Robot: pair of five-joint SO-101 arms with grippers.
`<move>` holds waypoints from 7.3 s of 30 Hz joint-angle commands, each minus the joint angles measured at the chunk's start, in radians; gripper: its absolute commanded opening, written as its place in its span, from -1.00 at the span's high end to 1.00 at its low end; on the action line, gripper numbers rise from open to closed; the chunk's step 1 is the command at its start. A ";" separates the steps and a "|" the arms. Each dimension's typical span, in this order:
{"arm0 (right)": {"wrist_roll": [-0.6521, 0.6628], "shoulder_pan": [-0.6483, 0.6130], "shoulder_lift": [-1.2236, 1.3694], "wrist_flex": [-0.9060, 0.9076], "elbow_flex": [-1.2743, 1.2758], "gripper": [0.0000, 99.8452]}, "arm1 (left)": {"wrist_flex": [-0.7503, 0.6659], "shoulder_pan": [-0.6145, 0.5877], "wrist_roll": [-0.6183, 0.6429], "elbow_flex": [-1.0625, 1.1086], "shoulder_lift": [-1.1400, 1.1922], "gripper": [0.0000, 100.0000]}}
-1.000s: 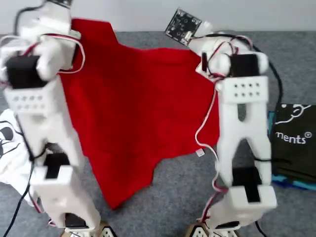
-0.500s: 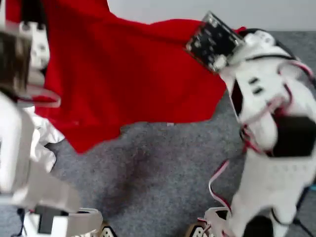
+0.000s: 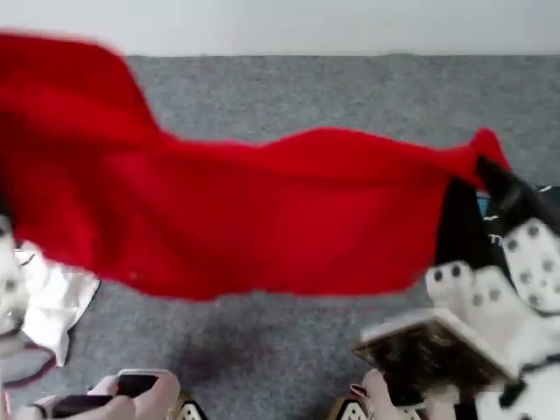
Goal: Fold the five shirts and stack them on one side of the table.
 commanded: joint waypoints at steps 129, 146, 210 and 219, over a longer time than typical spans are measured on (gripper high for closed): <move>-0.110 0.065 1.020 -0.182 0.396 0.96 | -0.488 -0.101 -0.054 2.365 -0.796 0.97; -0.256 0.047 1.199 -0.357 0.396 0.98 | -0.674 -0.035 0.229 2.006 -0.063 0.97; -0.338 0.199 1.446 -0.756 0.394 0.98 | -0.183 -0.072 0.273 1.035 1.019 0.97; -0.342 0.136 1.274 -0.697 0.394 0.98 | -0.008 -0.074 0.276 0.849 0.993 0.97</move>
